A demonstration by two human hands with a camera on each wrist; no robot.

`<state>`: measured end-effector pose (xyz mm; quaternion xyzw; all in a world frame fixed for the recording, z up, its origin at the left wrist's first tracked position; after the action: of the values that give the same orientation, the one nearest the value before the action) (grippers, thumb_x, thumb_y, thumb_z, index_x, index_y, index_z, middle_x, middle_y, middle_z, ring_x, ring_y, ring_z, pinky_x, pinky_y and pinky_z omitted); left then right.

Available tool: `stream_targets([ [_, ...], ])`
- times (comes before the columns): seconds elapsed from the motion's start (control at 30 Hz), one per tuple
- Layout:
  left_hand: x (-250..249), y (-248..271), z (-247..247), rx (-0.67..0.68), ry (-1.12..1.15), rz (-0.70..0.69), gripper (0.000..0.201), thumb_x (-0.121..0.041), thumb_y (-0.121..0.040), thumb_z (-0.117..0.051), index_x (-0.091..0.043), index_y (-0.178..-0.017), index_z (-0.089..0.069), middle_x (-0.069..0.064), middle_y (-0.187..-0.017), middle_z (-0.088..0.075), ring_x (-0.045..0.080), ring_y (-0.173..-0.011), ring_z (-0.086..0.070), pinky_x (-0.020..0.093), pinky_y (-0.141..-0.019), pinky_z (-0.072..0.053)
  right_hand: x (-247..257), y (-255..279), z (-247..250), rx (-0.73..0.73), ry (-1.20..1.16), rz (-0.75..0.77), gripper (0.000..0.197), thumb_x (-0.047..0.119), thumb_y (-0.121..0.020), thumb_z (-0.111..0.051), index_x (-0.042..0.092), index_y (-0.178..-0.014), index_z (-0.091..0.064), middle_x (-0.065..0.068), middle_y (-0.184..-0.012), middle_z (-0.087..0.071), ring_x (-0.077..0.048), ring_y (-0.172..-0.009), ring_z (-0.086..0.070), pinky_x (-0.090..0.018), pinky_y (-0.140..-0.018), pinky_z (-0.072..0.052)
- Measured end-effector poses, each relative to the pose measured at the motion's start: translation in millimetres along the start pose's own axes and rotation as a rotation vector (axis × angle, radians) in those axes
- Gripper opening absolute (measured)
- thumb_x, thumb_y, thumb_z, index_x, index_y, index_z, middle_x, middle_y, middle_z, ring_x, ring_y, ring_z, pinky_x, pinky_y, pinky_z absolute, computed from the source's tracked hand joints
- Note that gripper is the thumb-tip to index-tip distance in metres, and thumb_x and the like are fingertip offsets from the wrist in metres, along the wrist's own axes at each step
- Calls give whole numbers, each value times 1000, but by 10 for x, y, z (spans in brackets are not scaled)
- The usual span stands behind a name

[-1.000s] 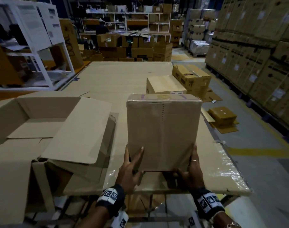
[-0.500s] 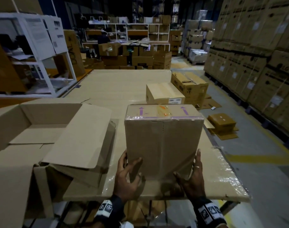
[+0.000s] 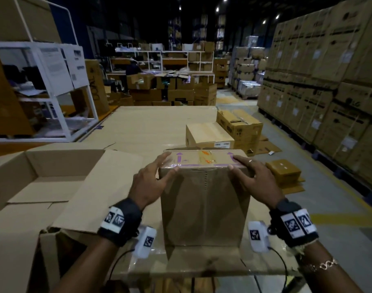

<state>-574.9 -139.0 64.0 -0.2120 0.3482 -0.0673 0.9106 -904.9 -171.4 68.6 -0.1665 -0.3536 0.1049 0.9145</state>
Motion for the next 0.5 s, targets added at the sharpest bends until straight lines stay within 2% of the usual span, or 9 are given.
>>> stream_targets([
  [0.03, 35, -58, -4, 63, -7, 22, 65, -89, -82, -36, -63, -142, -33, -2, -135, -65, 22, -103, -69, 45, -83, -61, -36, -60, 0, 47, 9, -21, 74, 90, -76, -44, 54, -140, -45, 0, -139, -54, -17, -120, -53, -43, -94, -55],
  [0.1, 41, -118, -29, 114, 8, 28, 59, -84, -86, -39, -62, -141, -38, -1, -128, -69, 19, -94, -71, 40, -76, -63, -43, -112, 3, 75, 20, -29, 72, 87, -77, -49, 54, -141, -45, 0, -137, -57, -15, -113, -56, -34, -86, -57],
  [0.2, -23, -110, -63, 76, -20, -8, 57, -70, -93, -47, -50, -146, -43, -3, -126, -70, 11, -89, -69, 25, -73, -61, 6, -64, -5, 58, 4, -15, 74, 78, -77, -58, 47, -143, -47, -1, -134, -60, -11, -105, -58, -22, -74, -53],
  [0.23, -31, -95, -68, 63, -21, -25, 57, -68, -94, -47, -49, -147, -43, -4, -126, -70, 11, -90, -69, 25, -74, -61, 12, -35, 0, 45, 1, -6, 75, 77, -77, -60, 45, -143, -48, 0, -133, -62, -11, -104, -58, -21, -73, -53],
  [0.3, -44, -59, -57, 50, 6, -52, 56, -67, -93, -50, -49, -146, -44, -5, -126, -70, 9, -90, -70, 27, -77, -62, 13, 29, 24, 14, -18, 21, 77, 79, -74, -61, 46, -142, -48, 1, -130, -64, -11, -104, -58, -27, -76, -56],
  [0.4, -81, -2, -2, -16, 33, -82, 54, -60, -92, -59, -50, -144, -48, -11, -121, -71, 4, -85, -69, 16, -74, -58, 15, 131, 43, -42, -84, 69, 75, 77, -73, -66, 52, -141, -47, 3, -126, -64, -13, -107, -58, -35, -82, -58],
  [0.47, -108, 37, 15, -51, 90, -105, 55, -53, -91, -66, -50, -143, -48, -15, -121, -70, 1, -90, -67, 14, -77, -56, 52, 191, 23, -80, -111, 90, 75, 69, -75, -71, 55, -142, -43, 0, -127, -58, -18, -111, -55, -39, -87, -57],
  [0.5, -108, 57, -6, -48, 126, -115, 57, -51, -91, -68, -51, -144, -47, -16, -123, -69, 0, -96, -67, 17, -81, -58, 75, 222, 4, -99, -122, 104, 76, 65, -75, -73, 56, -143, -41, -2, -131, -54, -21, -116, -53, -40, -91, -56],
])
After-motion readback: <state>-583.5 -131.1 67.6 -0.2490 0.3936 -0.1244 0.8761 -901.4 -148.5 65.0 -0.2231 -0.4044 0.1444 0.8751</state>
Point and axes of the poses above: each hand's wrist, its own y-axis away from the middle knuckle, its own z-axis out of the back of the hand, x = y × z, the point moved 5 cm from there along -y, towards the middle knuckle
